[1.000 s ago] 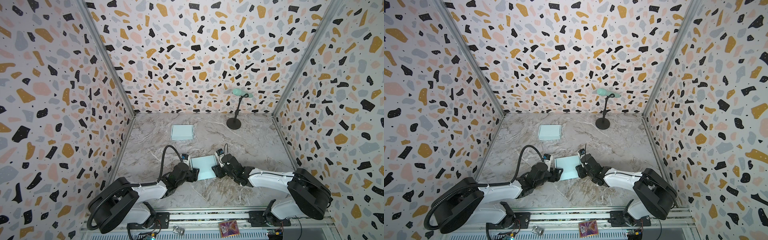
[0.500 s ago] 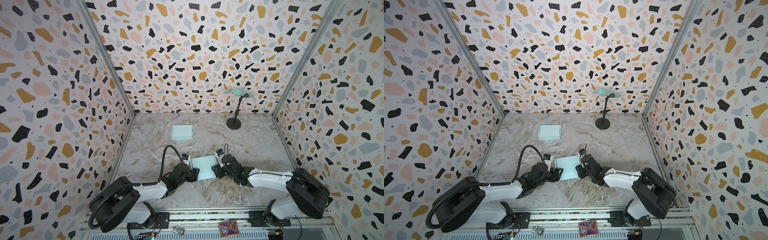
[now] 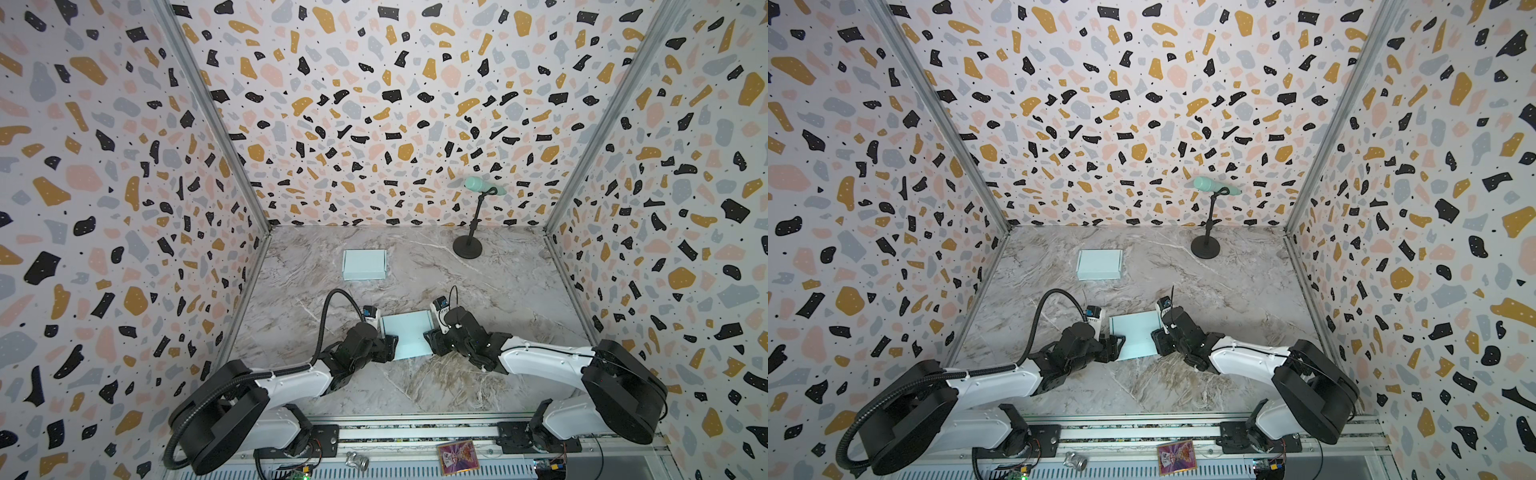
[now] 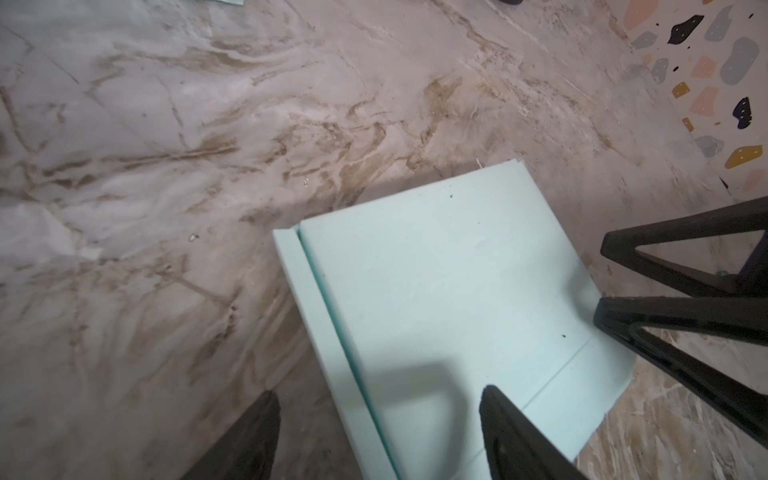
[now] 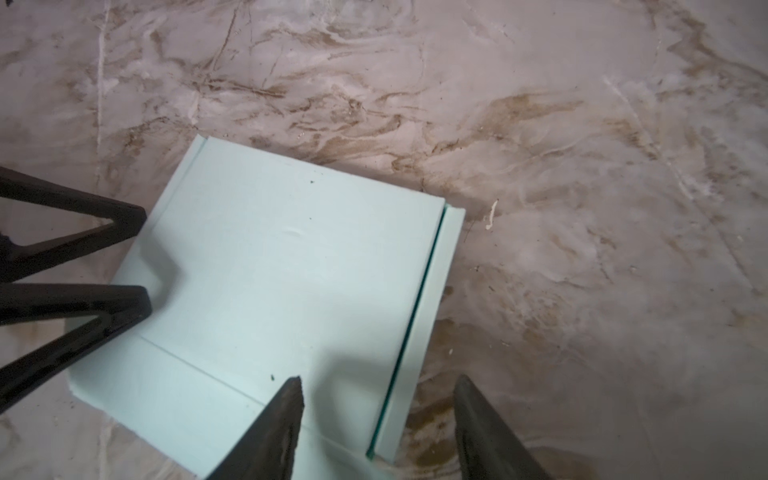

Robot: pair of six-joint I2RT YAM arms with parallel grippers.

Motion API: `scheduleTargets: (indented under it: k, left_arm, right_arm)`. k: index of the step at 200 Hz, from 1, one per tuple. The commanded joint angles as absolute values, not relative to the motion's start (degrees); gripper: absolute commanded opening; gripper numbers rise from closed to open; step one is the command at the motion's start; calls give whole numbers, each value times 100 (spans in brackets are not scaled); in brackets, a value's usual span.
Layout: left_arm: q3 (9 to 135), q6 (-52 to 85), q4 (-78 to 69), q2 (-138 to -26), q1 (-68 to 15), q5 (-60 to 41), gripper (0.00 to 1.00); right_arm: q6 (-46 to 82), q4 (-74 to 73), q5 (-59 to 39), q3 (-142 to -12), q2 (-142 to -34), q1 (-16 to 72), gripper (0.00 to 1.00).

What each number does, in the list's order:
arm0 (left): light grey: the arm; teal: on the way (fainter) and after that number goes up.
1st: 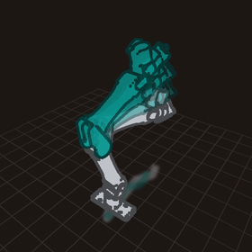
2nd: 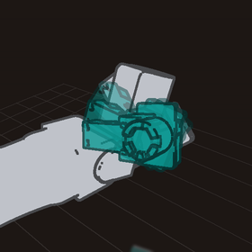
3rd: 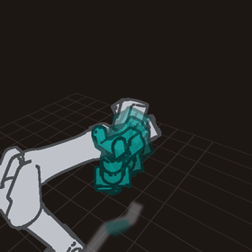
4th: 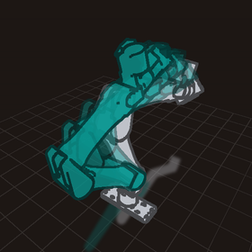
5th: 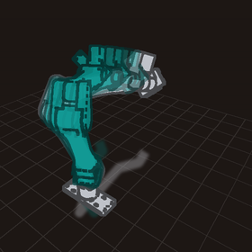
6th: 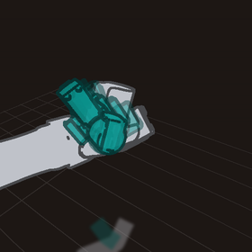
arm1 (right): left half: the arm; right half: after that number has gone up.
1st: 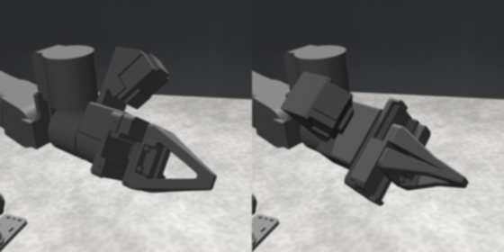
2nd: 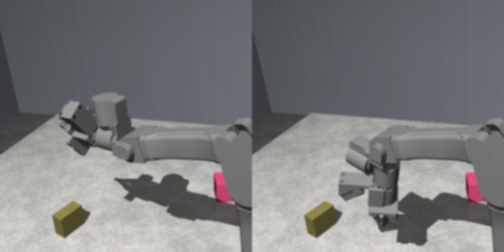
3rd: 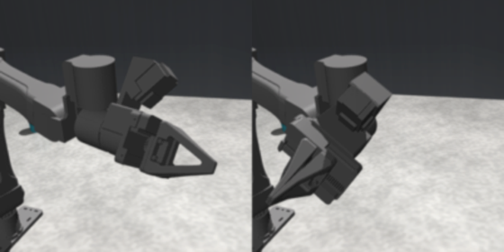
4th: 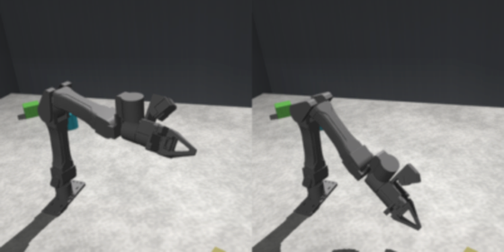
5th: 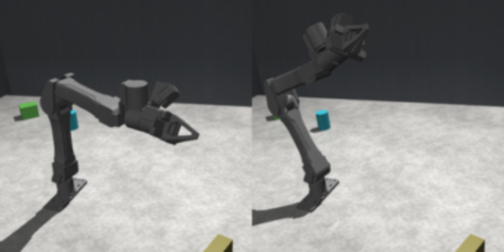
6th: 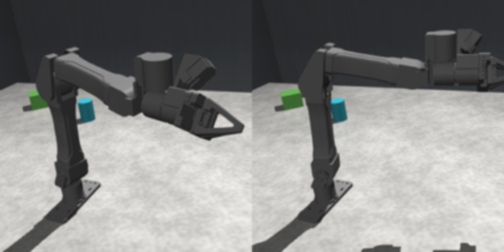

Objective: Fold the paper box

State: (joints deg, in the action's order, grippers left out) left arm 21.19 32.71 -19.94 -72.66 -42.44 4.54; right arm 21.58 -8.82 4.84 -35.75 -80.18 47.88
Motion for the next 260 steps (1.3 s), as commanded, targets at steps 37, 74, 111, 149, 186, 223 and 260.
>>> scheduleTargets:
  k: [37, 74, 111, 149, 186, 223, 260]
  left_arm:
    - [2908, 2887, -1553, -7649, -3600, -109, 77]
    - [3238, 2639, -1257, -8083, -3429, -237, 76]
    - [3184, 2728, -1397, -8348, -3419, -407, 75]
    - [3098, 2770, -1397, -8423, -3419, -455, 75]
    - [3103, 2728, -1389, -8533, -3418, -427, 73]
    - [3078, 2726, -1295, -8543, -3419, -361, 71]
    - [3076, 2709, -1174, -8509, -3394, -308, 70]
  right_arm:
    - [2078, -573, 36, -4273, -8169, 4313, 60]
    - [2057, -659, -231, -4435, -8637, 4261, 59]
    - [2038, -614, -483, -4491, -8930, 4261, 59]
    - [1961, -573, -412, -4347, -9044, 4271, 58]
    - [2048, -624, -478, -4141, -8926, 4280, 58]
    - [2134, -587, -517, -4020, -8727, 4347, 58]
    - [2293, -611, -550, -3885, -8582, 4529, 58]
